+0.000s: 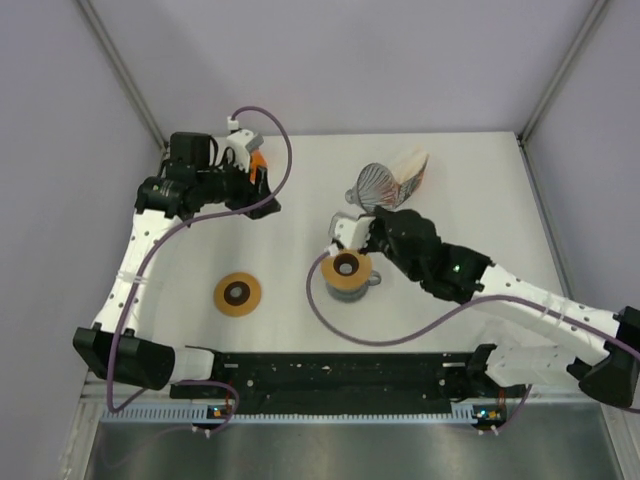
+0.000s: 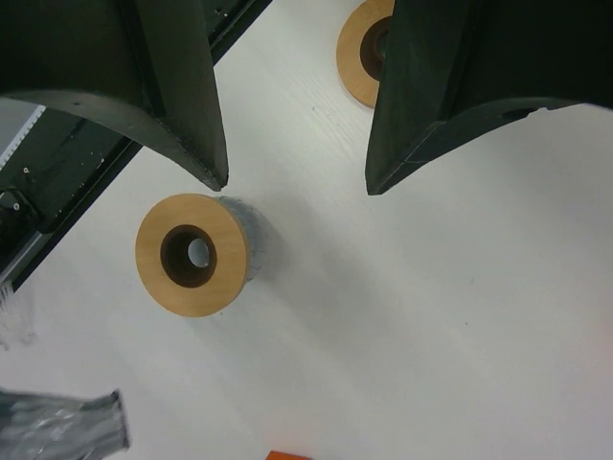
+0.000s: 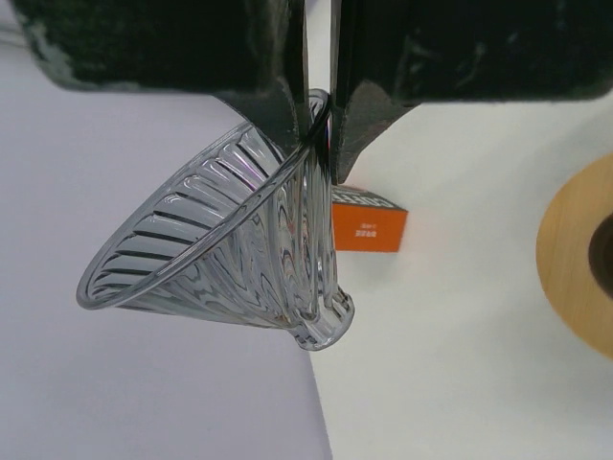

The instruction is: Place the coffee filter in the dripper

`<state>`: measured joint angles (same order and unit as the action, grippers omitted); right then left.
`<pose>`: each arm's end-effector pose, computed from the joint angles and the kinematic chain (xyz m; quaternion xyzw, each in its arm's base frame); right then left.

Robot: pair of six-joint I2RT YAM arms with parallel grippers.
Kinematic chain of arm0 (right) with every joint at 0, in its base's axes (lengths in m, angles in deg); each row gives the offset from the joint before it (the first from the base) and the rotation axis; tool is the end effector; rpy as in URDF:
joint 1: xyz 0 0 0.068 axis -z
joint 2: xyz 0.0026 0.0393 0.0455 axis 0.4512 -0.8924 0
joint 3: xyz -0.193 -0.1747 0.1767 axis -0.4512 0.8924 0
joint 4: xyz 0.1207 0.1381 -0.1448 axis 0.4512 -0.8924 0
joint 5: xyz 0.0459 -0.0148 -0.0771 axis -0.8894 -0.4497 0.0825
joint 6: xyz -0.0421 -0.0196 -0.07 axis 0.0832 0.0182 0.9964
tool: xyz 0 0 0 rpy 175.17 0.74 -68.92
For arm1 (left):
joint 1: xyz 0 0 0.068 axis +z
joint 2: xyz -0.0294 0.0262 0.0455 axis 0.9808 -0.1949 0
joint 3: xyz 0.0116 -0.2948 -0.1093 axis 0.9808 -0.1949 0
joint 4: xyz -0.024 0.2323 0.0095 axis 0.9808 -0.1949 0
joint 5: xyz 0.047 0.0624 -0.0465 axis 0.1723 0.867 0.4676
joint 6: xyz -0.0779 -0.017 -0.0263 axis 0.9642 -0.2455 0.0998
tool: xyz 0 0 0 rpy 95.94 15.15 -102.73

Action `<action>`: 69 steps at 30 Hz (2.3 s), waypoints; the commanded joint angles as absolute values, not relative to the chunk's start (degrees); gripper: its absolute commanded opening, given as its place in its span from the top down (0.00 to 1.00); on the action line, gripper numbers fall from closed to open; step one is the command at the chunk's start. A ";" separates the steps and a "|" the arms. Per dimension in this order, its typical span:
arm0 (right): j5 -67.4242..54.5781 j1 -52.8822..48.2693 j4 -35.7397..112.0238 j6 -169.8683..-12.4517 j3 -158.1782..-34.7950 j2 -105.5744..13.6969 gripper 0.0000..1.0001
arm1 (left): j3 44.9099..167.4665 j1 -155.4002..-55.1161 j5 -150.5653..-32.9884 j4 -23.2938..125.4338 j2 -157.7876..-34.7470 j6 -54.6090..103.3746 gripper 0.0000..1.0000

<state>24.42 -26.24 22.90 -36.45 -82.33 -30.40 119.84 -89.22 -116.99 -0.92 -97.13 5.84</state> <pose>0.1705 0.1783 0.3893 -0.5451 0.5994 -0.1391 0.5694 0.2409 -0.0858 0.4191 0.2512 0.8407 -0.2735 0.3941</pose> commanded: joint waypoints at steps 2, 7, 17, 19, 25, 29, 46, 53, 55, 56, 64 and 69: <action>42.42 -37.85 26.24 -7.91 -77.81 -32.79 1.00 | 125.34 -89.48 -123.41 -1.92 -94.69 4.89 0.31; 49.29 -44.28 33.46 3.18 -76.40 -35.43 1.00 | 125.87 -93.77 -122.63 -1.92 -95.13 7.62 0.16; 52.81 -48.24 34.43 8.64 -77.80 -41.32 1.00 | 126.04 -105.21 -111.73 -2.89 -99.08 7.97 0.18; 53.16 -48.85 35.48 9.25 -77.81 -41.76 1.00 | 125.95 -106.88 -110.07 -2.45 -100.05 8.06 0.19; 52.55 -49.56 36.98 10.05 -77.54 -41.32 1.00 | 125.16 -107.59 -107.95 -3.15 -104.26 8.94 0.42; 51.94 -49.56 37.59 9.18 -76.58 -41.24 1.00 | 125.07 -107.59 -110.05 -2.89 -105.32 9.90 0.95; 22.92 -44.57 23.72 -77.33 -97.74 -36.39 0.08 | 124.20 -99.59 -119.72 1.86 -108.23 24.66 1.00; 22.43 -29.98 13.16 -104.62 -102.33 -39.91 0.14 | 121.91 -99.59 -119.55 3.96 -105.68 27.39 1.00; 16.80 -25.93 13.07 -107.71 -102.33 -41.14 0.19 | 121.30 -99.59 -119.81 4.32 -105.06 28.00 1.00; 15.56 -25.22 13.07 -107.99 -102.68 -42.02 0.21 | 120.86 -99.68 -119.90 4.49 -104.80 28.44 1.00; 14.49 -24.60 8.60 -106.23 -107.77 -50.01 0.47 | 118.04 -99.68 -121.40 5.90 -102.08 30.12 1.00; 15.28 -24.07 4.82 -106.06 -108.74 -52.57 0.90 | 117.87 -99.59 -122.63 5.46 -101.54 29.68 1.00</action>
<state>15.44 -24.62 7.93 -105.49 -105.32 -52.12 117.76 -99.53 -119.92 2.42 -104.32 29.18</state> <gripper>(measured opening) 0.263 0.069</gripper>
